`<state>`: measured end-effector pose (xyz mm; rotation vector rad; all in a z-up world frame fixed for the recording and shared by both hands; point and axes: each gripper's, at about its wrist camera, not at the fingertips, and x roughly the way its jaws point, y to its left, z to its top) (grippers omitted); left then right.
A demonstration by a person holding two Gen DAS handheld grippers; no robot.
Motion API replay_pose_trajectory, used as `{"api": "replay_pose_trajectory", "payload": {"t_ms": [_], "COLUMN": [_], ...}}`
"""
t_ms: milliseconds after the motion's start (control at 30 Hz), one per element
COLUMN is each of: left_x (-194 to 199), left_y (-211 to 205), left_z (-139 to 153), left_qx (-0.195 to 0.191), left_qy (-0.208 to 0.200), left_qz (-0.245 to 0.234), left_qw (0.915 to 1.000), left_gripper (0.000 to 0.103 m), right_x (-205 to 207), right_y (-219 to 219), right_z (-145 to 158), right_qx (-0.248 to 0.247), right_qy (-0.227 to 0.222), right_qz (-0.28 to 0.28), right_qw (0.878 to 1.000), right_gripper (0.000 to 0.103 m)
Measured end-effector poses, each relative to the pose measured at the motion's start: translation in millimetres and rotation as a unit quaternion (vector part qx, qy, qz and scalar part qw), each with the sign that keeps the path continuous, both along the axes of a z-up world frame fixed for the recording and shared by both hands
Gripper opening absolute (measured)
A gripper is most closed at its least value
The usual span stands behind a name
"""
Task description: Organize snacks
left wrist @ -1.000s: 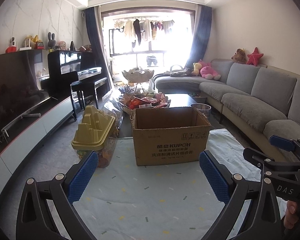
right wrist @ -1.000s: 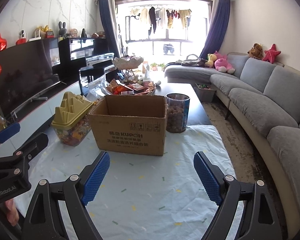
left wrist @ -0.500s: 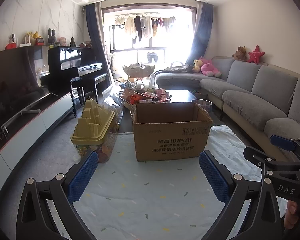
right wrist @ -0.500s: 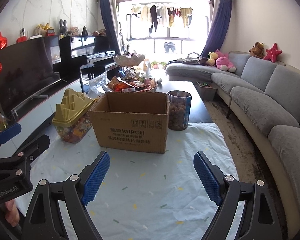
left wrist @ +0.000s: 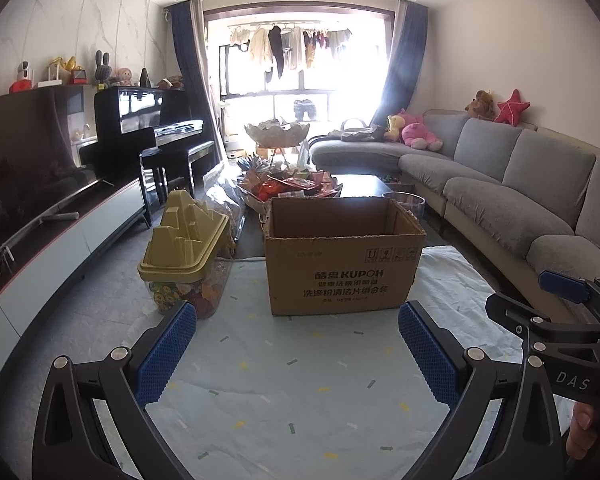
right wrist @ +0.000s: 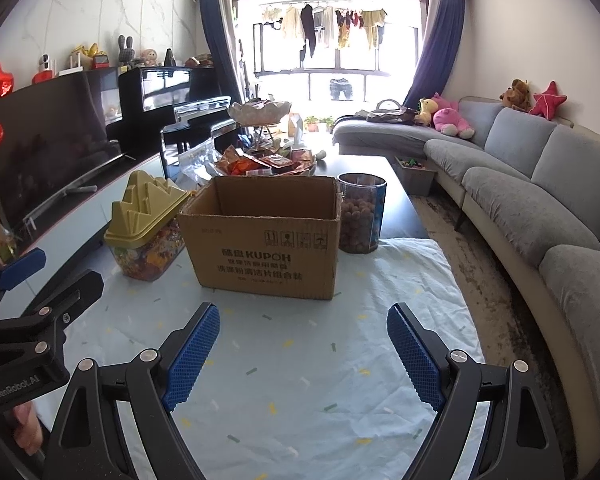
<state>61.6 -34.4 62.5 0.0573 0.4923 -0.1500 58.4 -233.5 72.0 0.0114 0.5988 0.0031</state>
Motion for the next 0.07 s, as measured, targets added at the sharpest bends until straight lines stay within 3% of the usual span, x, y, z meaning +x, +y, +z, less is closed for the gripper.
{"api": "replay_pose_trajectory", "payload": {"t_ms": [67], "left_x": [0.8], "left_y": [0.2], "left_z": [-0.7], "left_qx": [-0.002], "left_qy": [0.002], "left_qz": [0.001], "left_qw": [1.0], "left_gripper": [0.103], "right_x": [0.5], "right_y": [-0.2], "right_z": [-0.4], "right_qx": [0.0], "right_qy": [0.001], "right_qz": [0.0], "right_qw": [1.0], "right_gripper": [0.086]}}
